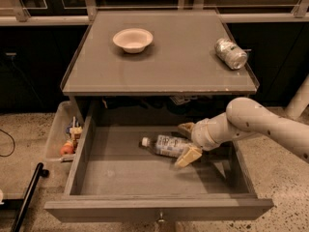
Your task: Pick blue plastic bottle from top drawer and place on counter
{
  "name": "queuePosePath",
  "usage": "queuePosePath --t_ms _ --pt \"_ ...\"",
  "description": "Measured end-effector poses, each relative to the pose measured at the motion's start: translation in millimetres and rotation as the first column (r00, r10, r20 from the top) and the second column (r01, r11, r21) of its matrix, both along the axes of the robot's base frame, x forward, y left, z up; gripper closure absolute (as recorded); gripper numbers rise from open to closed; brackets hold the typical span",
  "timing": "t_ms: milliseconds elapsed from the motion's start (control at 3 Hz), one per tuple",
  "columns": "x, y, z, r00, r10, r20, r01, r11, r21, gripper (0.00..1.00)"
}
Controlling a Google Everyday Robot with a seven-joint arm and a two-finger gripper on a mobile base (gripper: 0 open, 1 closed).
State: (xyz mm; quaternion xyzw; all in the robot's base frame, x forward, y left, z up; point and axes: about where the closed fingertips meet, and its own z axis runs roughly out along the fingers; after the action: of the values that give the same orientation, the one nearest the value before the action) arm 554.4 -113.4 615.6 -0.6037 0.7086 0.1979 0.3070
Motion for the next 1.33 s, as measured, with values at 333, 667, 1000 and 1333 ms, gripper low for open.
queuePosePath --t_ms 333,667,1000,1333 --pt "0 0 0 1.0 0.0 0.0 0.0 1.0 0.0 0.43" --pt "0 0 0 1.0 0.0 0.0 0.0 1.0 0.0 0.66" --pt "-9 -4 -1 0.9997 0.01 -0.021 -0.01 1.0 0.005 0.88" --pt "-31 -16 15 0.9986 0.017 -0.051 -0.015 1.0 0.024 1.0"
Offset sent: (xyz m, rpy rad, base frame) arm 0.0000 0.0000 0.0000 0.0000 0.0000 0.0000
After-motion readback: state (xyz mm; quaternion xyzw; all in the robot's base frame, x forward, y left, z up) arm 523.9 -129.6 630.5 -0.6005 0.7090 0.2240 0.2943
